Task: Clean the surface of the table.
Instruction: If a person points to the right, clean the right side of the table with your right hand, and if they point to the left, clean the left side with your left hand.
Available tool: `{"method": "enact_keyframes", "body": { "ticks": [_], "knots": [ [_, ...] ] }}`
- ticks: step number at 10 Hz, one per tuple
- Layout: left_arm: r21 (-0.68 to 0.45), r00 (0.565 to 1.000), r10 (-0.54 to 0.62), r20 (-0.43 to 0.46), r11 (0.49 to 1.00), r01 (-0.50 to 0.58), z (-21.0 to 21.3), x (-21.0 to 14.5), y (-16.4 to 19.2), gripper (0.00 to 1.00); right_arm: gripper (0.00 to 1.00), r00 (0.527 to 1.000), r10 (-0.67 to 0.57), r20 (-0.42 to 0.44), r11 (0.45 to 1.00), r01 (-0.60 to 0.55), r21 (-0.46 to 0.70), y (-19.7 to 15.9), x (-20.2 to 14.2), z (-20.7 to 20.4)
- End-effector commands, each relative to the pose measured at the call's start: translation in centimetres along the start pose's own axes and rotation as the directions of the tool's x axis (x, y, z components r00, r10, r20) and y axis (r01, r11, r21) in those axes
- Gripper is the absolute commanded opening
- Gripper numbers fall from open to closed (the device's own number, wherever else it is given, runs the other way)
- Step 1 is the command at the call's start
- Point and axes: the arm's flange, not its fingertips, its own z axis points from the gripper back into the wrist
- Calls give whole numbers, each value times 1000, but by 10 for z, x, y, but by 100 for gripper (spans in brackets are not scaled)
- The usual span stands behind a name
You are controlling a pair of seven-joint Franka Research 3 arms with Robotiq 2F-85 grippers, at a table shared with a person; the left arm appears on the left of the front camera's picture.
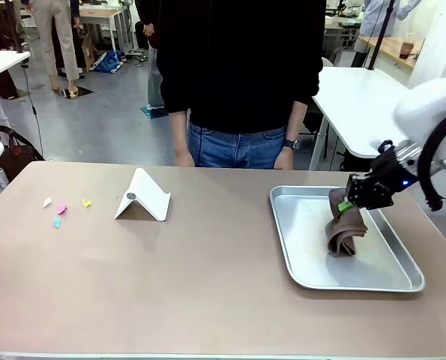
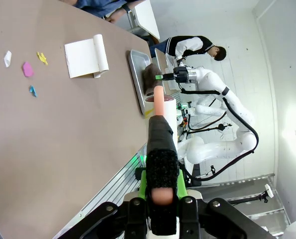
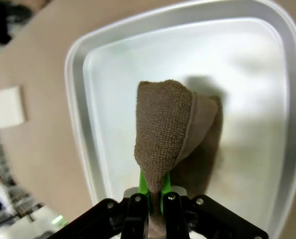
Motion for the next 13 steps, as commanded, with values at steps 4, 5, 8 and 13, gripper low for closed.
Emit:
{"method": "enact_keyframes", "body": {
  "ticks": [4,5,8,13],
  "knots": [
    [-14,1000,-8,-5,1000,8,0,-3,-3,0,9,986,65,-156,736,59,674,-31,-1,39],
    [-14,1000,-8,-5,1000,8,0,-3,-3,0,9,982,68,-174,657,87,748,-38,-1,48],
    [-14,1000,-8,-5,1000,8,0,-3,-3,0,9,994,-7,-108,585,92,806,-68,-21,102],
    [-14,1000,-8,-5,1000,8,0,-3,-3,0,9,990,-143,11,595,77,800,-116,-41,138]
  ]
}}
